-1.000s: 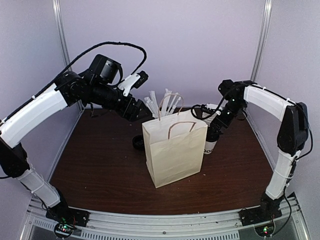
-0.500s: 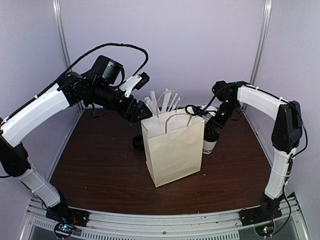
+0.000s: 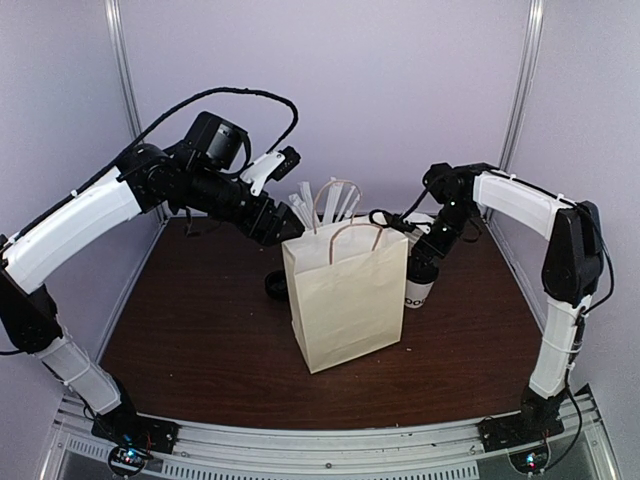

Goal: Pack the takeout coffee

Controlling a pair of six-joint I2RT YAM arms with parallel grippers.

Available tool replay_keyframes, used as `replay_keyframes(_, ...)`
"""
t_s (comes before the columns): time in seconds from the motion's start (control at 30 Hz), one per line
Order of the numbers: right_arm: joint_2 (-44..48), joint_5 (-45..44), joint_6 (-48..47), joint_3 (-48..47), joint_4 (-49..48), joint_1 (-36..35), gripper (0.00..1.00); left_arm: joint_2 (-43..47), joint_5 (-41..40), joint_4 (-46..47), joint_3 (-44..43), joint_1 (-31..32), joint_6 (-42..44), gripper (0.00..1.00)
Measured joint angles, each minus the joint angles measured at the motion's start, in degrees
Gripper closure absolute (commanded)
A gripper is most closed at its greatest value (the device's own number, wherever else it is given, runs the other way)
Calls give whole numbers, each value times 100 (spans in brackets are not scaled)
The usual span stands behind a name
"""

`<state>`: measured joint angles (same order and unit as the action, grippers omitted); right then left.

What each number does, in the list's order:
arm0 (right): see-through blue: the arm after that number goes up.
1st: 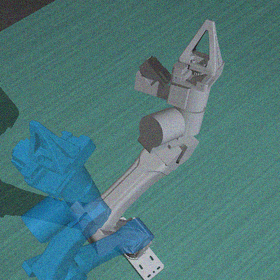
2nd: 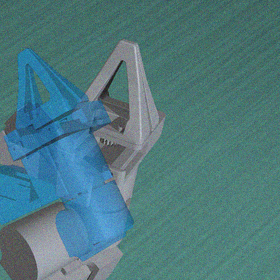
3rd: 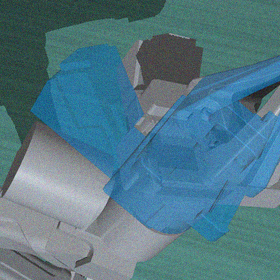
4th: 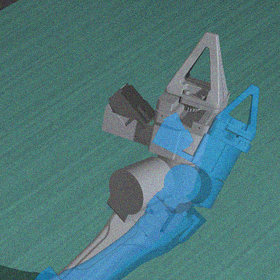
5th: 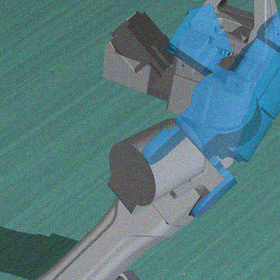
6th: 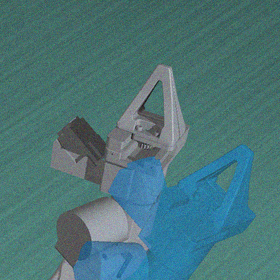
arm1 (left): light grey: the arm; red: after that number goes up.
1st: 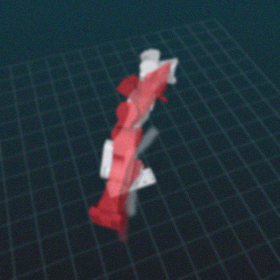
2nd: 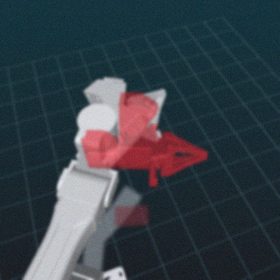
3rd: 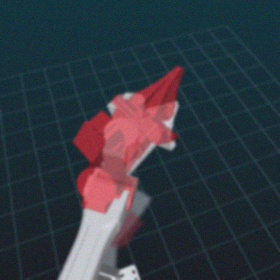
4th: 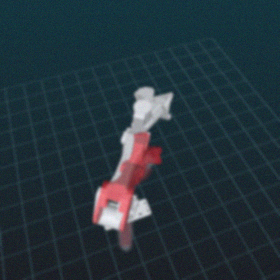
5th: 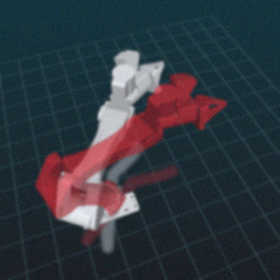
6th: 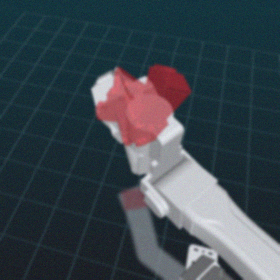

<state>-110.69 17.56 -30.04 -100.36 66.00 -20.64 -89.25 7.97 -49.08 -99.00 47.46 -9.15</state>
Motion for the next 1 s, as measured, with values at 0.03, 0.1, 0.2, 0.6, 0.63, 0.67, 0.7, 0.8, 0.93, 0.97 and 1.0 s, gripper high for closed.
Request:
replay_keyframes(0.03,-11,-28,0,0,0,-7,19,0,0,0,0,0,0,21)
replay_keyframes(0.1,-46,-81,-2,2,0,-20,21,0,2,0,0,0,-2,21)
replay_keyframes(0.2,-66,-138,-2,22,-26,-31,26,0,4,0,0,0,-4,22)
replay_keyframes(0.6,92,-262,24,22,142,-35,33,-2,22,-2,-4,0,-22,21)
replay_keyframes(0.63,175,-280,22,22,190,-24,33,-13,22,-11,-15,0,-22,21)
replay_keyframes(0.67,282,-289,20,11,262,2,33,-35,24,-31,-55,0,-22,21)
replay_keyframes(0.7,424,-289,4,-11,345,26,33,-76,37,-31,-107,0,-22,21)
replay_keyframes(0.8,870,-306,-22,-273,634,173,33,-166,101,-24,-188,0,-24,21)
replay_keyframes(0.93,1432,-361,-109,-717,890,378,33,-367,367,17,-269,0,-28,22)
replay_keyframes(0.97,1580,-378,-133,-822,957,422,33,-459,487,55,-310,0,-39,22)
replay_keyframes(1.0,1694,-389,-153,-892,1005,446,33,-551,592,107,-354,0,-48,22)
